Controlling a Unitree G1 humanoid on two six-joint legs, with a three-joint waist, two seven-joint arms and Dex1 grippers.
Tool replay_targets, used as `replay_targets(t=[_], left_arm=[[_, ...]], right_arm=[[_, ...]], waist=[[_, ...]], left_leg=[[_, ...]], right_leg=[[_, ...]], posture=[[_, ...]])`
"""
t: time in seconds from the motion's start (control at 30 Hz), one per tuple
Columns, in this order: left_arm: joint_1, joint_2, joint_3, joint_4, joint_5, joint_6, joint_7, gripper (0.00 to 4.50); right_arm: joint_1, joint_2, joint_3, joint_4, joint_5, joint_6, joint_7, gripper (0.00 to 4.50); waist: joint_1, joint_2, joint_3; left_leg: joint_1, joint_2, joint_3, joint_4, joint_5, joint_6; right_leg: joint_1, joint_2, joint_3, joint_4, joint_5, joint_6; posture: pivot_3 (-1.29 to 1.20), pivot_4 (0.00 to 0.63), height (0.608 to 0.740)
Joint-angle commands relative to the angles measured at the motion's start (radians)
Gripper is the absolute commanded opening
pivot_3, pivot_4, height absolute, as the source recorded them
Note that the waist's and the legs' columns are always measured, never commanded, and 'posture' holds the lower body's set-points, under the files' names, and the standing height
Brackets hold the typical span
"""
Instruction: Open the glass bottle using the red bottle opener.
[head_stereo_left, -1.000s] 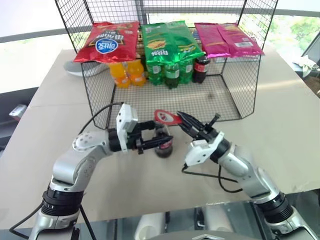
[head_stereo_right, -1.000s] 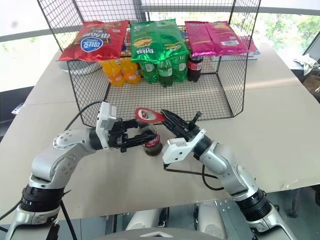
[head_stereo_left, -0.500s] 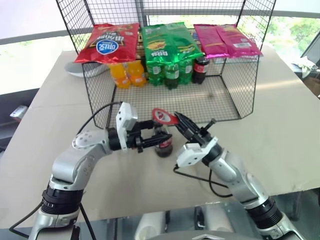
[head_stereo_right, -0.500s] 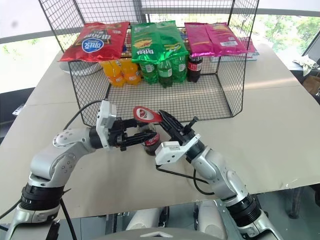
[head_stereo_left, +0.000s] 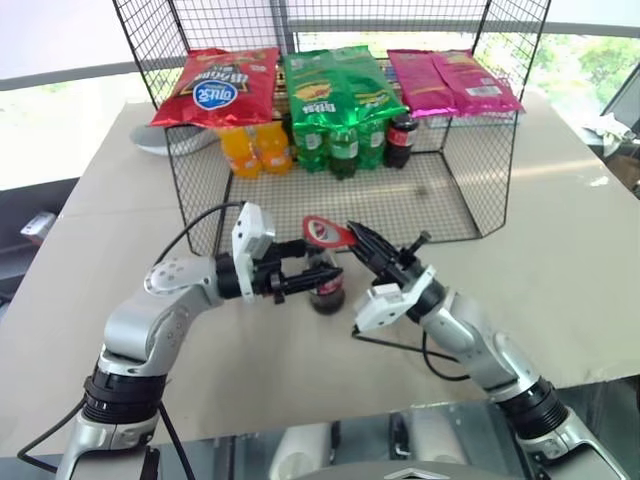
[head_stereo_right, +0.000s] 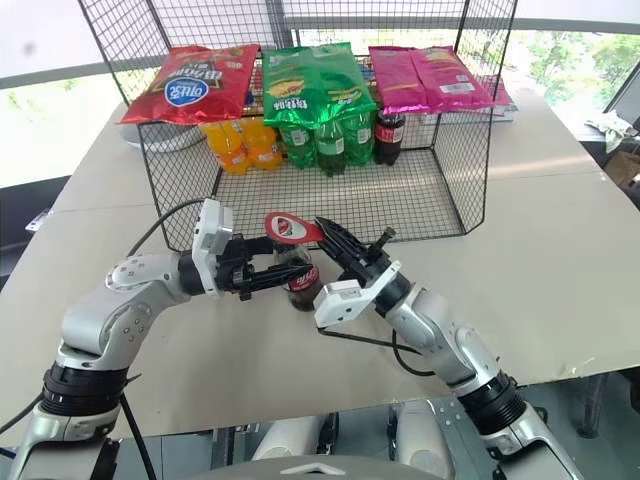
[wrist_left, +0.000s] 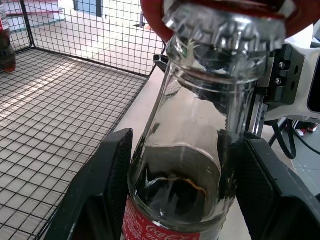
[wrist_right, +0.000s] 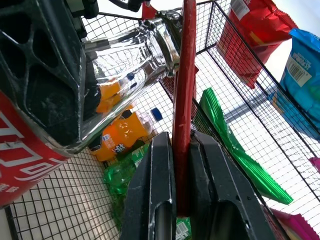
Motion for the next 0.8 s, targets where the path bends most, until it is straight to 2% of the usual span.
replay_targets(t=[0.03,0.2,0.4,0.8], left_arm=[[-0.03,0.002,-0.004,-0.018,-0.001,-0.028,-0.014,2.31],[-0.018,0.003,-0.019,-0.007,0.022,-0.05,-0.03,2.31],[-0.006,0.002,-0.032,0.006,0.038,-0.081,-0.035,2.31],[0.006,-0.015,-0.032,0.015,0.045,-0.12,-0.029,2.31]], right_arm=[[0.003,-0.114,0.027,0.039,-0.033,0.005,0.179,0.0],[-0.088,-0.237,-0.029,-0.002,0.038,-0.017,0.285,0.0],[-0.197,-0.305,-0.063,-0.039,0.125,-0.03,0.395,0.0],[-0.293,-0.246,-0.113,-0.086,0.21,0.004,0.442,0.0]], waist=[[0.0,0.0,0.0],[-0.001,0.0,0.0],[-0.001,0.0,0.0],[0.0,-0.002,0.002]], left_leg=[[0.003,0.0,0.001,0.0,0.0,0.0],[0.01,0.001,0.002,-0.001,-0.003,0.005],[0.01,0.001,0.003,-0.004,-0.003,0.005],[0.008,0.002,0.003,-0.006,-0.003,0.005]], right_leg=[[0.002,0.0,0.001,0.0,0.0,-0.001],[0.007,0.0,0.002,0.0,-0.002,-0.003],[0.007,0.0,0.002,-0.001,-0.002,-0.003],[0.004,-0.001,0.003,-0.001,-0.002,-0.003]], posture=[[0.0,0.15,0.74],[0.0,0.15,0.74],[0.0,0.15,0.74],[0.0,0.15,0.74]])
